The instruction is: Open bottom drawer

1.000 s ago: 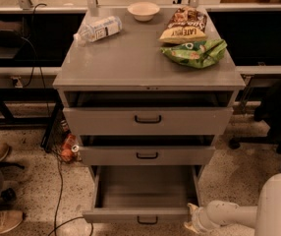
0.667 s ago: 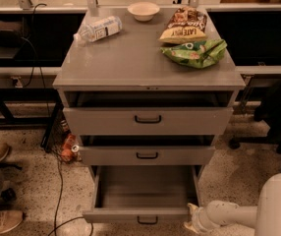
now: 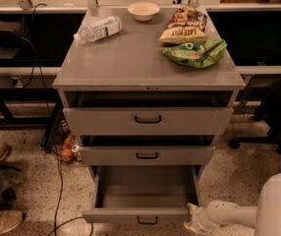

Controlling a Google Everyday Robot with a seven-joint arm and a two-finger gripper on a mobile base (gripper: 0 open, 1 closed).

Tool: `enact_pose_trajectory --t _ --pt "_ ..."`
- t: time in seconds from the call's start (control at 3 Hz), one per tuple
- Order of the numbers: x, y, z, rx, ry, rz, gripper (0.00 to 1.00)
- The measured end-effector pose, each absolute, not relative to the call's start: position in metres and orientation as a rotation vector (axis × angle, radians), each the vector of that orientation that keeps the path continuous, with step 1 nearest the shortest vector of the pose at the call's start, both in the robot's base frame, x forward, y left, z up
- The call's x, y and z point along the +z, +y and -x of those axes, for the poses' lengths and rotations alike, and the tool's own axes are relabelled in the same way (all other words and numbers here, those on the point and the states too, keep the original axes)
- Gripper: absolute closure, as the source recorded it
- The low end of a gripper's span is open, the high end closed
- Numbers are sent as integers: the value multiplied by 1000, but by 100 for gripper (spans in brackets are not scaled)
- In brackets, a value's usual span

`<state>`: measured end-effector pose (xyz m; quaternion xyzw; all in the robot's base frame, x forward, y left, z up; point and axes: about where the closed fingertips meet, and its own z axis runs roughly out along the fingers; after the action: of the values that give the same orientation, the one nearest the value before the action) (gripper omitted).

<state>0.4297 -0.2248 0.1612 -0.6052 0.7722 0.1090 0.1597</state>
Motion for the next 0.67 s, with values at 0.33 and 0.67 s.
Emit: enact_pose_trajectory --t 0.33,0.67 --pt "161 -225 -430 312 2207 1729 29" --pt "161 -225 -430 312 2207 1729 27"
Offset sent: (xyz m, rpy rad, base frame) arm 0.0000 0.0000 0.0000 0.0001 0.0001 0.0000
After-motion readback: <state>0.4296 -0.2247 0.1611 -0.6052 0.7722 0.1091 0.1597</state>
